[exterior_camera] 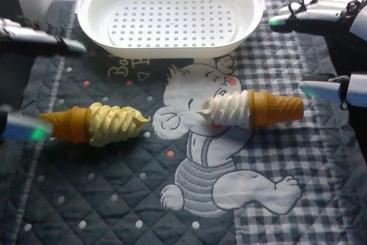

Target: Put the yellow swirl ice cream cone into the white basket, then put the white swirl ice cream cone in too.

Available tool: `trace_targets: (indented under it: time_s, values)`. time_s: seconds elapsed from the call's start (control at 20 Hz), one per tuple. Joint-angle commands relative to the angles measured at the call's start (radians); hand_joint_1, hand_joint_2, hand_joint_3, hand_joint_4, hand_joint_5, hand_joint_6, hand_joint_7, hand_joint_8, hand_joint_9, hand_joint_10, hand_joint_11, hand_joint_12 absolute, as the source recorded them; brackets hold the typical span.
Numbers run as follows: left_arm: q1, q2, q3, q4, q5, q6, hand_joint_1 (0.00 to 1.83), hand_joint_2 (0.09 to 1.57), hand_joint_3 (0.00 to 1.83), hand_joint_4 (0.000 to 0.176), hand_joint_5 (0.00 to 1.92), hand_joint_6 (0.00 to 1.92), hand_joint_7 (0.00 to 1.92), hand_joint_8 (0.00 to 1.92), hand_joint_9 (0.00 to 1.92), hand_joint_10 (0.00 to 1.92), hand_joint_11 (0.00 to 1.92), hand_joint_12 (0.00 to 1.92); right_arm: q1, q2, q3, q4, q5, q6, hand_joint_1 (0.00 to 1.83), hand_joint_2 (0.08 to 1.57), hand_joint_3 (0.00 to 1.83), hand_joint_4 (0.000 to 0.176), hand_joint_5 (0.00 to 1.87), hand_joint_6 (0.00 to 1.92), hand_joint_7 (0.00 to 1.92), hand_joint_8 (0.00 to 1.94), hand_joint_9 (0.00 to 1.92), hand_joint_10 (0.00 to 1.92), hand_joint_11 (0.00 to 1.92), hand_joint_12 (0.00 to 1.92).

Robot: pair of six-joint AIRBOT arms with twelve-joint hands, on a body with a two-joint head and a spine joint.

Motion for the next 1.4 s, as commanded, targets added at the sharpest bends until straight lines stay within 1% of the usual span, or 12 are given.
trace_targets:
  time_s: [0.0,0.05,0.3,0.6,0.75,0.9,0.95,1.0,1.05,1.1,1.15,1.35]
  values:
    - [-0.02,-0.006,0.002,-0.011,-0.087,-0.003,0.81,0.82,0.0,0.121,0.46,0.0,0.53,0.0,0.61,0.02,0.36,0.91,0.015,-0.001,0.004,0.037,0.111,0.003,0.77,1.19,0.0,0.0,0.41,0.0,0.34,0.0,0.32,0.0,0.22,0.3]
    - [-0.031,-0.009,0.002,0.002,-0.075,-0.003,0.78,0.81,0.0,0.131,0.38,0.0,0.53,0.0,0.61,0.01,0.36,0.87,0.015,-0.001,0.005,0.038,0.111,0.003,0.74,1.19,0.0,0.013,0.4,0.0,0.34,0.0,0.31,0.0,0.22,0.29]
    - [-0.122,-0.066,0.02,0.096,0.027,-0.003,0.84,0.7,0.0,0.065,0.25,0.0,0.58,0.0,0.7,0.0,0.41,0.69,0.015,-0.001,0.007,0.042,0.111,0.003,0.74,1.23,0.01,0.016,0.4,0.0,0.33,0.0,0.3,0.0,0.22,0.25]
    - [-0.2,-0.169,0.059,0.211,0.167,-0.003,0.76,0.72,0.0,0.07,0.28,0.0,0.6,0.0,0.77,0.02,0.49,0.54,0.015,-0.001,0.007,0.042,0.111,0.003,0.82,1.23,0.0,0.004,0.43,0.01,0.33,0.0,0.28,0.0,0.21,0.23]
    - [-0.213,-0.195,0.07,0.256,0.236,-0.003,0.72,0.74,0.0,0.078,0.28,0.0,0.6,0.0,0.87,0.01,0.46,0.76,0.015,-0.001,0.008,0.042,0.111,0.003,0.8,1.24,0.0,0.008,0.42,0.0,0.34,0.0,0.29,0.0,0.2,0.24]
    - [-0.224,-0.22,0.098,0.26,0.287,-0.003,0.71,0.75,0.0,0.029,0.41,0.0,0.65,0.0,0.88,0.01,0.47,0.92,0.015,-0.001,0.008,0.042,0.111,0.003,0.79,1.24,0.0,0.029,0.41,0.0,0.31,0.0,0.26,0.0,0.17,0.22]
    - [-0.23,-0.225,0.101,0.274,0.304,-0.003,0.74,0.75,0.0,0.0,0.53,0.01,0.84,0.09,1.04,0.13,0.54,1.31,0.015,-0.001,0.009,0.041,0.111,0.003,0.78,1.24,0.0,0.028,0.41,0.0,0.32,0.0,0.27,0.0,0.17,0.23]
    - [-0.235,-0.231,0.104,0.288,0.32,-0.003,0.79,0.75,0.0,0.0,0.61,0.0,0.93,0.19,0.93,0.7,0.61,1.36,0.015,-0.001,0.009,0.042,0.111,0.003,0.78,1.24,0.0,0.026,0.42,0.0,0.32,0.01,0.27,0.0,0.19,0.23]
    - [-0.238,-0.238,0.11,0.292,0.326,-0.003,1.25,0.97,0.02,0.0,0.86,0.02,1.08,0.66,0.99,0.83,0.72,1.27,0.015,-0.001,0.01,0.042,0.111,0.003,0.77,1.24,0.0,0.032,0.41,0.0,0.32,0.0,0.27,0.0,0.18,0.23]
    - [-0.24,-0.244,0.116,0.289,0.326,-0.003,1.2,1.05,0.03,0.0,1.02,0.65,0.98,1.15,1.0,1.43,0.89,1.63,0.015,-0.001,0.01,0.042,0.111,0.003,0.78,1.24,0.0,0.04,0.41,0.0,0.32,0.0,0.27,0.0,0.18,0.23]
    - [-0.245,-0.248,0.122,0.285,0.324,-0.003,1.17,1.11,0.01,0.0,0.98,0.91,0.87,1.54,1.05,1.82,1.11,1.86,0.015,-0.001,0.01,0.042,0.111,0.003,0.77,1.24,0.0,0.044,0.41,0.0,0.32,0.0,0.28,0.01,0.2,0.25]
    - [-0.276,-0.246,0.135,0.281,0.306,-0.003,1.16,1.12,0.0,0.0,0.98,0.97,1.0,1.15,1.14,1.61,1.17,1.84,0.015,-0.001,0.012,0.042,0.111,0.003,0.77,1.24,0.0,0.045,0.41,0.01,0.33,0.01,0.27,0.0,0.19,0.26]
